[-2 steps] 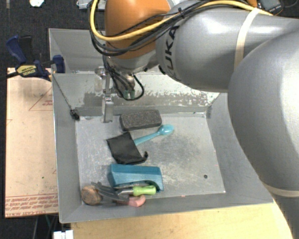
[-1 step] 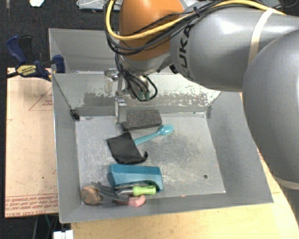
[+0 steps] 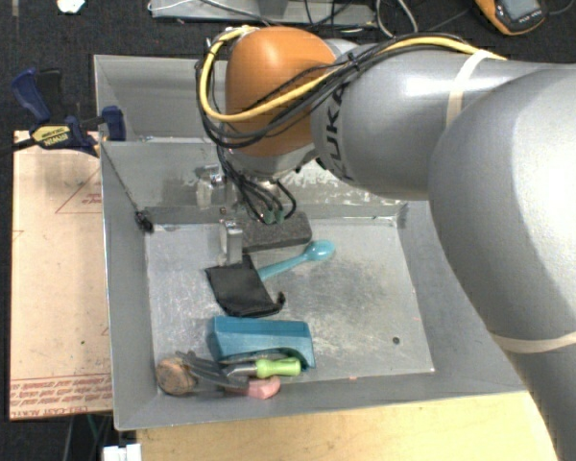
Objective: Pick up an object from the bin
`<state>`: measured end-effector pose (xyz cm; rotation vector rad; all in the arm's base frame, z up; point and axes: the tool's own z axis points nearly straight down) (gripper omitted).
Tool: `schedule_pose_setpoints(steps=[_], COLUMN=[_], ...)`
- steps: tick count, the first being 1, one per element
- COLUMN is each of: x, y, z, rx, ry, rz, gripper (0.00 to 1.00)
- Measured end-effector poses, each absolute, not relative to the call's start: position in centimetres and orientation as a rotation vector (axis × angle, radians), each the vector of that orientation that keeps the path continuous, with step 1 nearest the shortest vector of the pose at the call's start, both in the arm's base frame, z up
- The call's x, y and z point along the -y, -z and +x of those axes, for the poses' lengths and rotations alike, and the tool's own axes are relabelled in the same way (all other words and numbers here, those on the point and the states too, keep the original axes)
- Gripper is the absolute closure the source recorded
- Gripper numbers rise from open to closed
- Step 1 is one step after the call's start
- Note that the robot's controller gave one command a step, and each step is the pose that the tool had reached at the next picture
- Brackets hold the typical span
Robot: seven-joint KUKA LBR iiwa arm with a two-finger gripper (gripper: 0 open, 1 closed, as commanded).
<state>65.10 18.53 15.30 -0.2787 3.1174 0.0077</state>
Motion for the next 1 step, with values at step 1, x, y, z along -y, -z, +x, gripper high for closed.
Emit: schedule_pose_setpoints(steps=[1], x=[-10.45], y=[-12.28], z=[64.77], rx=[-3.111], ry=[-0.013], rz=[-0.189], gripper=[0.0])
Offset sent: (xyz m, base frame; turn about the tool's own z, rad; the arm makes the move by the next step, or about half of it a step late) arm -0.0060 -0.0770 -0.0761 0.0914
